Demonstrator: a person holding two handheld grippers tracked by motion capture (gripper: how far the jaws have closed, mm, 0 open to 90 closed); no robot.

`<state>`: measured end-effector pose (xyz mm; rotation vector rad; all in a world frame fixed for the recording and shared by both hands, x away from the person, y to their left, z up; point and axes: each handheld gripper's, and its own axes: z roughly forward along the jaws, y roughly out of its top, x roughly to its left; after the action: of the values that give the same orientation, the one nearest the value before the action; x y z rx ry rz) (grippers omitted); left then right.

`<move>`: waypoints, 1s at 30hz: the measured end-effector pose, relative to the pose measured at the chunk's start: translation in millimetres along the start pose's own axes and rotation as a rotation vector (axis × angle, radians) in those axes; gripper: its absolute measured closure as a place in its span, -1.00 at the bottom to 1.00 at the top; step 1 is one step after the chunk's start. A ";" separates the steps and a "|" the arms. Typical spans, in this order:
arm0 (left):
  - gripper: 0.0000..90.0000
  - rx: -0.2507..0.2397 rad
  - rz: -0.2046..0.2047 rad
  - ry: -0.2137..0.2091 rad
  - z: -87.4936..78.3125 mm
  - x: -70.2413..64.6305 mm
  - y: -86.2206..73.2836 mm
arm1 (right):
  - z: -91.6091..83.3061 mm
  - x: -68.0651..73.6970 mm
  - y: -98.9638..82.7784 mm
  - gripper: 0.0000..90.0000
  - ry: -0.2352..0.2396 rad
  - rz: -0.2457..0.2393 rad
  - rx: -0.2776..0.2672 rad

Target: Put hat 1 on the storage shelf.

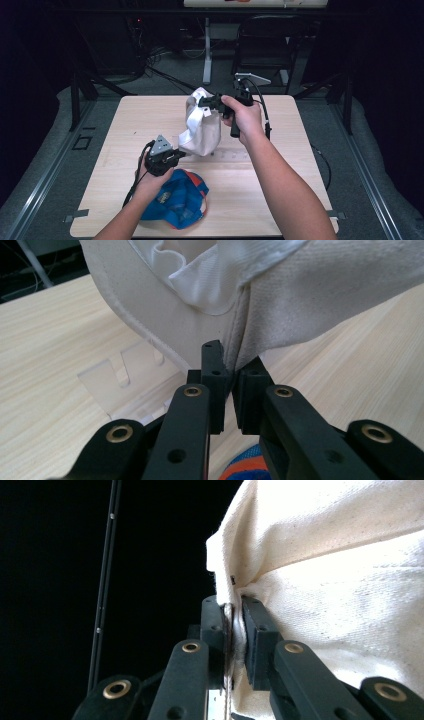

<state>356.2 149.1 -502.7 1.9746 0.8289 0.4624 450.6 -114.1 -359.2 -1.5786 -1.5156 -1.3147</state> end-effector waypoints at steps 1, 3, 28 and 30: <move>0.90 0.002 -0.004 0.007 1.4 -1.1 -1.8 | 0.5 -0.1 -0.4 0.81 -0.005 -0.002 0.007; 0.90 0.005 -0.008 0.007 1.1 -0.9 -2.4 | 1.8 -0.7 -1.3 0.81 -0.010 -0.005 0.005; 0.90 0.103 -0.039 0.027 11.4 1.8 -18.3 | 7.1 -21.1 -8.6 0.74 -0.119 -0.040 0.026; 0.90 0.105 -0.031 0.035 11.3 0.8 -18.1 | 2.5 -19.7 -9.2 0.69 -0.110 -0.046 0.023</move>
<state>357.0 149.2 -524.1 2.0520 0.9205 0.4443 445.0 -117.7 -380.1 -1.6337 -1.6363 -1.2484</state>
